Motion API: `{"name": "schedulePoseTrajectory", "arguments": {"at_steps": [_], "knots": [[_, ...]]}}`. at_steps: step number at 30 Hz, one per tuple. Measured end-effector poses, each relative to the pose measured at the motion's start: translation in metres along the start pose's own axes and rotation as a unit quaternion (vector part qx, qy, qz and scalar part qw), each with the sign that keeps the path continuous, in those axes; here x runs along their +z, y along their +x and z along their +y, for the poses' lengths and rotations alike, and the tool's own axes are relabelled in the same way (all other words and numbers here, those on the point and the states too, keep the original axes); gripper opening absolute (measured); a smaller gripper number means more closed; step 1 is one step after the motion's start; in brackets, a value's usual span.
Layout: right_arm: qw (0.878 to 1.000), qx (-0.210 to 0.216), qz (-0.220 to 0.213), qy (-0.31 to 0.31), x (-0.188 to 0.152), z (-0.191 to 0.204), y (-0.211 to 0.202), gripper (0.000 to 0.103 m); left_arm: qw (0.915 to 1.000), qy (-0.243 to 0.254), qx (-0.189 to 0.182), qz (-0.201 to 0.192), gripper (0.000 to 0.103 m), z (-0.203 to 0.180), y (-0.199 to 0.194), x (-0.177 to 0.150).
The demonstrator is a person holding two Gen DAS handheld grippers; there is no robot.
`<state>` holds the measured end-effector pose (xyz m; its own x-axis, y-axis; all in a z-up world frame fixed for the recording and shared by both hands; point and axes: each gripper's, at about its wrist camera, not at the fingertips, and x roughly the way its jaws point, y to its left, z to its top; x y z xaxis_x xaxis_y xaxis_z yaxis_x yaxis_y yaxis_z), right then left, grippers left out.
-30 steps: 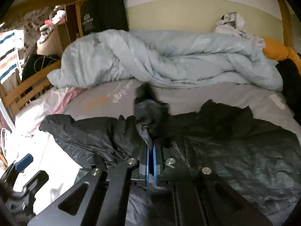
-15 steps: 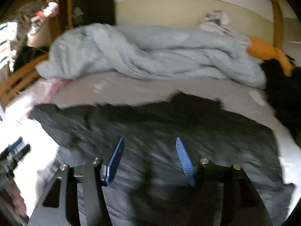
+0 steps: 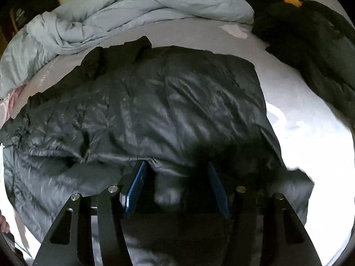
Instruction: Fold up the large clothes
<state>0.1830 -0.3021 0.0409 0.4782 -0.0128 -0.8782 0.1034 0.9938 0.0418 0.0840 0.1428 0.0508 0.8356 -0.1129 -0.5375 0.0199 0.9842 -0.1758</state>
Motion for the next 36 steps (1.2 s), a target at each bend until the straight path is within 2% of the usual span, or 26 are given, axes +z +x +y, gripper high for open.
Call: {"name": "schedulePoseTrajectory", "arguments": {"at_steps": [4,9,10,11,13,15,16,18,20,21,23,25,27,31,34,36], "knots": [[1.000,0.018,0.022,0.009,0.028,0.003,0.026,0.060,1.0000,-0.004,0.001,0.002,0.098,0.001,0.003,-0.001],[0.999,-0.028,0.009,0.013,0.041,0.018,0.054,0.060,0.9998,0.012,0.014,0.000,0.098,-0.002,0.005,-0.002],[0.999,-0.027,0.008,0.016,0.042,0.020,0.052,0.060,0.9999,0.009,0.011,0.000,0.098,-0.002,0.005,-0.001],[1.000,-0.006,0.000,0.023,0.042,0.026,0.043,0.060,0.9999,0.004,0.009,0.000,0.098,0.000,0.005,-0.001],[0.999,0.040,-0.023,0.011,0.039,0.051,0.019,0.060,0.9999,-0.002,0.013,0.002,0.098,0.003,0.006,0.000],[0.997,0.069,-0.032,-0.030,0.037,0.083,0.002,0.060,0.9997,-0.009,0.020,0.010,0.098,0.007,0.010,0.000],[0.993,0.089,-0.029,-0.069,0.033,0.112,-0.009,0.060,0.9995,-0.013,0.024,0.018,0.098,0.009,0.013,-0.001],[0.987,0.115,-0.008,-0.116,0.028,0.155,-0.014,0.060,0.9989,-0.019,0.027,0.034,0.098,0.012,0.017,-0.005],[0.981,0.135,0.026,-0.134,0.024,0.189,-0.004,0.060,0.9982,-0.022,0.032,0.046,0.098,0.015,0.020,-0.009],[0.980,0.139,0.041,-0.137,0.023,0.202,0.006,0.060,0.9978,-0.023,0.034,0.051,0.098,0.015,0.021,-0.011],[0.981,0.113,0.075,-0.142,0.018,0.224,0.033,0.060,0.9977,-0.026,0.033,0.054,0.098,0.017,0.021,-0.011],[0.982,0.095,0.088,-0.135,0.020,0.238,0.058,0.060,0.9978,-0.029,0.029,0.053,0.098,0.018,0.020,-0.010],[0.985,0.085,0.080,-0.126,0.030,0.250,0.070,0.062,0.9979,-0.031,0.025,0.051,0.098,0.017,0.019,-0.009],[0.987,0.096,0.060,-0.113,0.050,0.263,0.077,0.062,0.9979,-0.028,0.020,0.055,0.098,0.014,0.022,-0.009],[0.990,0.096,0.038,-0.091,0.064,0.263,0.079,0.060,0.9979,-0.025,0.016,0.057,0.098,0.013,0.023,-0.010],[0.991,0.113,0.019,-0.070,0.063,0.254,0.069,0.060,0.9981,-0.028,0.011,0.055,0.098,0.013,0.022,-0.009]]}}
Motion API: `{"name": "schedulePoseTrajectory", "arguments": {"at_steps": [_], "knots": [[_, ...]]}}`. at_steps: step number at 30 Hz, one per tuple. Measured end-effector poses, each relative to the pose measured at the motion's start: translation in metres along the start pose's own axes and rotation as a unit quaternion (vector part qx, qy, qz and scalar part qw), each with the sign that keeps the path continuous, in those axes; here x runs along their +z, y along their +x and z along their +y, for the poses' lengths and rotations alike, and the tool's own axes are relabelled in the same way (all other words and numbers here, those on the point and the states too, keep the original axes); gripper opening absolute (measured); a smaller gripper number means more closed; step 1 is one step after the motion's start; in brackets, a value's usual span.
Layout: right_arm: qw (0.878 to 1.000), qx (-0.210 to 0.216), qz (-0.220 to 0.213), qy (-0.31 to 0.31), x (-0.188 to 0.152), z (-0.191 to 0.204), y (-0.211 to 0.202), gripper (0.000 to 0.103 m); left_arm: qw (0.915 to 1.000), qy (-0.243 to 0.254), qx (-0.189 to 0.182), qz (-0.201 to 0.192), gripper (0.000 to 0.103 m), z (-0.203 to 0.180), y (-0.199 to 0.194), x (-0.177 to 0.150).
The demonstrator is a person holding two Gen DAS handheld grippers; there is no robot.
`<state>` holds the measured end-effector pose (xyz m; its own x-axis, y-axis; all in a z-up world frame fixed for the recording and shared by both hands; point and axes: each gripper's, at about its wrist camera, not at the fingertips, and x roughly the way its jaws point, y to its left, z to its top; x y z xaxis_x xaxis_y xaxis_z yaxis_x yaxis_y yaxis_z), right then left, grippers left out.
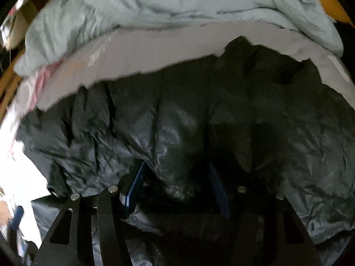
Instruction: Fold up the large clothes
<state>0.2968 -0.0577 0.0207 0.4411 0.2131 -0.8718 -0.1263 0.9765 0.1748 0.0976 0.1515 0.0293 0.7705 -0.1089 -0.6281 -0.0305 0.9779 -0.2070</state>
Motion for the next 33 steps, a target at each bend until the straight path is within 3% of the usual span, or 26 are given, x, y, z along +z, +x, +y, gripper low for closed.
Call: {"name": "schedulePoseTrajectory", "arguments": {"at_steps": [4,7,10,16,18,19,23,25,27,30,33], "knots": [[0.998,0.031,-0.044,-0.026,-0.023,0.000,-0.038,0.060,1.0000,-0.004,-0.007,-0.003,0.098,-0.001,-0.002,0.001],[0.991,-0.008,-0.103,-0.079,-0.058,0.000,-0.086,0.060,0.9999,-0.004,-0.012,-0.002,0.098,-0.002,-0.002,0.001],[0.979,-0.079,-0.158,-0.101,-0.094,-0.020,-0.132,0.060,0.9996,-0.005,-0.028,0.003,0.098,-0.008,-0.001,0.001],[0.958,-0.137,-0.246,-0.058,-0.148,-0.089,-0.208,0.061,0.9982,-0.014,-0.058,-0.002,0.098,-0.008,-0.011,0.014],[0.948,-0.162,-0.268,-0.055,-0.162,-0.112,-0.226,0.068,0.9970,-0.019,-0.075,0.004,0.098,-0.001,-0.011,0.029],[0.945,-0.172,-0.275,-0.051,-0.168,-0.120,-0.233,0.073,0.9974,-0.016,-0.070,-0.004,0.098,0.005,-0.012,0.037],[0.925,-0.207,-0.319,-0.021,-0.188,-0.165,-0.253,0.083,0.9989,-0.017,0.018,-0.039,0.098,0.049,-0.008,0.064],[0.919,-0.214,-0.333,-0.004,-0.192,-0.184,-0.253,0.085,0.9973,-0.043,0.045,-0.039,0.098,0.081,-0.001,0.072],[0.915,-0.221,-0.337,-0.001,-0.194,-0.196,-0.248,0.085,0.9953,-0.076,0.050,-0.033,0.097,0.113,0.007,0.077],[0.919,-0.223,-0.324,0.023,-0.190,-0.216,-0.240,0.085,0.9916,-0.110,0.063,-0.026,0.098,0.148,0.019,0.082],[0.930,-0.193,-0.308,0.061,-0.189,-0.234,-0.233,0.085,0.9873,-0.141,0.073,-0.009,0.097,0.175,0.035,0.082]]}}
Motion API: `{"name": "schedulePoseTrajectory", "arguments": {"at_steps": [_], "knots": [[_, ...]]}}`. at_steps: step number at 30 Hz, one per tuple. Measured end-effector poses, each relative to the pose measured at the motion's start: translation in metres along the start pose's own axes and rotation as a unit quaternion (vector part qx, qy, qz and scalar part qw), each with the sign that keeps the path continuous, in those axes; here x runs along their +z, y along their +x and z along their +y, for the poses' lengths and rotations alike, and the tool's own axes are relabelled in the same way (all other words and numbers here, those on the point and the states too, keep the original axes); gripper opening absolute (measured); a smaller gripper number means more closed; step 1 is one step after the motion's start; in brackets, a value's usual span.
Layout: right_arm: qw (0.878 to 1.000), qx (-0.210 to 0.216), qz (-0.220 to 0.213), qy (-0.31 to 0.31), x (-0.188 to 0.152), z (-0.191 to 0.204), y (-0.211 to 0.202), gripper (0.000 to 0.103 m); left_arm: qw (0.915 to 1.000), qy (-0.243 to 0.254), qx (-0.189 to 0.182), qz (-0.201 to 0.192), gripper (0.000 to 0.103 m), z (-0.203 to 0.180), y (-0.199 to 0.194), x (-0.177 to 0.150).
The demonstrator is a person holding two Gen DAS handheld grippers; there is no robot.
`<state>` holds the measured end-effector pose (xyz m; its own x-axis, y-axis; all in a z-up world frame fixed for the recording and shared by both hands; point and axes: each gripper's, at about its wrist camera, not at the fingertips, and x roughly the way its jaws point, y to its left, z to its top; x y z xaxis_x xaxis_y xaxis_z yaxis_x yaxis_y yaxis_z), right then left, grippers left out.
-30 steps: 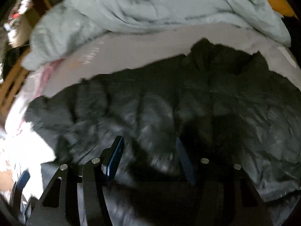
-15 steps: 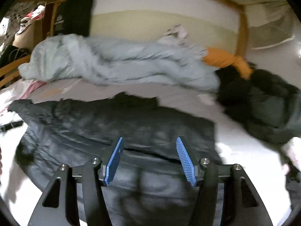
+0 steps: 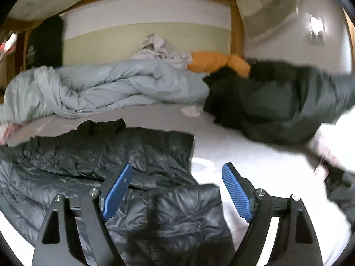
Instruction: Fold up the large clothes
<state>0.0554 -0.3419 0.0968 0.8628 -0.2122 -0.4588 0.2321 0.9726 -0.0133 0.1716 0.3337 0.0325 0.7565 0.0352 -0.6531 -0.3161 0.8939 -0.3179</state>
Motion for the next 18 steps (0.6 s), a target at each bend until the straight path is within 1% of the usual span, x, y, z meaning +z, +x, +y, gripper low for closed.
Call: {"name": "schedulePoseTrajectory", "arguments": {"at_steps": [4,6,7,8,9,10,11,12,13,14,16,18], "knots": [[1.000,-0.003,0.016,0.022,-0.004,-0.007,0.006,0.085,0.9984,-0.051,0.003,0.025,0.097,0.029,0.025,0.000],[0.999,0.001,0.015,0.030,-0.004,-0.008,0.006,0.085,0.9975,-0.064,0.008,0.029,0.092,0.040,0.038,0.000],[0.999,0.005,0.015,0.030,-0.005,-0.007,0.006,0.085,0.9967,-0.073,0.007,0.035,0.084,0.044,0.044,-0.001],[0.999,0.006,0.014,0.028,-0.005,-0.008,0.005,0.085,0.9954,-0.086,-0.001,0.042,0.072,0.049,0.051,-0.001],[1.000,0.007,0.012,0.024,-0.006,-0.008,0.005,0.085,0.9944,-0.096,-0.009,0.042,0.068,0.053,0.056,-0.002],[1.000,0.006,0.012,0.017,-0.007,-0.006,0.004,0.085,0.9946,-0.097,-0.013,0.034,0.058,0.054,0.056,-0.001],[1.000,0.005,0.012,0.009,-0.008,-0.004,0.005,0.085,0.9949,-0.095,-0.021,0.027,0.037,0.053,0.055,0.000],[1.000,0.002,0.013,0.002,-0.009,-0.001,0.005,0.085,0.9945,-0.094,-0.039,0.023,0.023,0.052,0.053,0.001],[1.000,-0.003,0.013,-0.002,-0.009,0.000,0.006,0.085,0.9940,-0.094,-0.053,0.017,0.006,0.048,0.050,0.003],[1.000,-0.005,0.014,-0.002,-0.010,0.001,0.006,0.085,0.9938,-0.089,-0.066,0.003,0.004,0.043,0.043,0.005],[1.000,0.002,0.021,0.006,-0.010,-0.001,0.006,0.085,0.9938,-0.057,-0.087,-0.042,0.004,0.026,0.016,0.012],[0.999,0.010,0.026,0.021,-0.010,-0.004,0.006,0.085,0.9888,-0.018,-0.121,-0.086,0.003,0.000,-0.013,0.016]]}}
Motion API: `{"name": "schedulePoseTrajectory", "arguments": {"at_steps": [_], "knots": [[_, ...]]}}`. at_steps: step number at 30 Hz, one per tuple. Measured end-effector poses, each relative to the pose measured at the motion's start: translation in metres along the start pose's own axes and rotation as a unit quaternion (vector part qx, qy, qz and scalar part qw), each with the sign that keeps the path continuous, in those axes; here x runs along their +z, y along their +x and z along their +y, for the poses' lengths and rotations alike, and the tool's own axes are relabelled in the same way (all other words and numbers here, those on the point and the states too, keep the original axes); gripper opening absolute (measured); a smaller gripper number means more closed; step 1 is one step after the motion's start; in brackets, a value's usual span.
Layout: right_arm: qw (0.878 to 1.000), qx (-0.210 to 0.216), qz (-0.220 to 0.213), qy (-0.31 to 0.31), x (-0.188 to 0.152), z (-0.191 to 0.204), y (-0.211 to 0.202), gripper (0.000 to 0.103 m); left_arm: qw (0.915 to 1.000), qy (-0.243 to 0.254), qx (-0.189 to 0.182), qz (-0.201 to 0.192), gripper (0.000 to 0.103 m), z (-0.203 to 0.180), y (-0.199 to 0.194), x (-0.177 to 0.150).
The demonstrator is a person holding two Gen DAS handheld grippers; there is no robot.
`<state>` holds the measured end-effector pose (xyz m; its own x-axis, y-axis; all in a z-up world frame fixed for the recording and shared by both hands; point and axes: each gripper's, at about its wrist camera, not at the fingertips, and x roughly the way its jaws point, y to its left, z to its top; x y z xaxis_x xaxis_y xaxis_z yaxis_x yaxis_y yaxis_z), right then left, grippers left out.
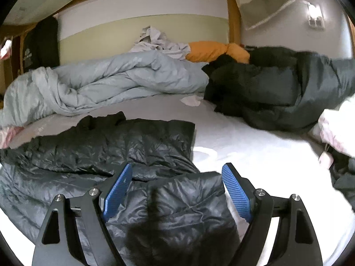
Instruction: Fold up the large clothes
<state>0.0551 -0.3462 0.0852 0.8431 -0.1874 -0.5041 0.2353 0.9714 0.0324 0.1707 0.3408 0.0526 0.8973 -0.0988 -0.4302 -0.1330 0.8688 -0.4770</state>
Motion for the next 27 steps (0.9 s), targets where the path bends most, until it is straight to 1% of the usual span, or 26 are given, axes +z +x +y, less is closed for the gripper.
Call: {"name": "schedulePoseTrajectory", "arguments": {"at_steps": [2,5,7,10,12,14,15,17,18,19,20,21,22,23,24,26,27], "knots": [[1.000,0.011,0.003,0.015,0.000,-0.004,-0.001,0.085,0.9984,0.028,-0.044,-0.022,0.003,-0.033,-0.018,0.003],[1.000,0.008,-0.001,0.014,0.000,-0.003,-0.004,0.085,0.9910,0.082,-0.103,-0.027,0.003,-0.093,-0.039,-0.009],[1.000,0.009,-0.007,0.014,0.000,-0.001,-0.007,0.085,0.9838,0.113,-0.138,-0.020,0.003,-0.133,-0.047,-0.025],[1.000,0.020,-0.008,0.018,0.001,0.003,-0.010,0.085,0.9712,0.146,-0.188,0.005,0.003,-0.189,-0.053,-0.053],[1.000,0.022,-0.012,0.015,0.001,0.007,-0.012,0.085,0.9608,0.174,-0.213,0.035,0.003,-0.224,-0.051,-0.078],[0.999,0.020,-0.025,0.007,-0.001,0.009,-0.017,0.085,0.9451,0.206,-0.239,0.085,0.003,-0.254,-0.043,-0.109],[0.999,0.017,-0.033,0.001,-0.001,0.011,-0.020,0.085,0.9388,0.218,-0.244,0.107,0.003,-0.264,-0.040,-0.125],[0.999,0.010,-0.044,-0.010,-0.002,0.013,-0.023,0.085,0.9316,0.231,-0.241,0.144,0.003,-0.272,-0.034,-0.153],[0.999,0.007,-0.047,-0.016,-0.002,0.014,-0.023,0.085,0.9268,0.235,-0.240,0.168,0.003,-0.272,-0.030,-0.166],[0.999,0.005,-0.047,-0.021,-0.002,0.016,-0.023,0.085,0.9239,0.239,-0.234,0.185,0.004,-0.271,-0.028,-0.179],[0.999,0.009,-0.044,-0.020,-0.002,0.016,-0.023,0.085,0.9247,0.244,-0.217,0.195,0.010,-0.266,-0.028,-0.190],[0.999,0.016,-0.041,-0.017,-0.001,0.015,-0.022,0.085,0.9255,0.245,-0.207,0.202,0.014,-0.261,-0.031,-0.199],[0.999,0.020,-0.039,-0.014,0.000,0.015,-0.022,0.085,0.9273,0.240,-0.204,0.202,0.023,-0.255,-0.032,-0.201],[0.999,0.027,-0.036,-0.007,0.001,0.013,-0.022,0.085,0.9308,0.234,-0.201,0.197,0.035,-0.248,-0.038,-0.202],[0.999,0.031,-0.036,-0.004,0.001,0.013,-0.022,0.085,0.9353,0.232,-0.193,0.185,0.042,-0.243,-0.047,-0.202],[0.999,0.031,-0.039,-0.006,0.002,0.012,-0.026,0.085,0.9465,0.232,-0.173,0.143,0.063,-0.237,-0.062,-0.195],[0.999,0.029,-0.044,-0.008,0.002,0.011,-0.028,0.085,0.9525,0.224,-0.167,0.122,0.068,-0.233,-0.070,-0.189]]}}
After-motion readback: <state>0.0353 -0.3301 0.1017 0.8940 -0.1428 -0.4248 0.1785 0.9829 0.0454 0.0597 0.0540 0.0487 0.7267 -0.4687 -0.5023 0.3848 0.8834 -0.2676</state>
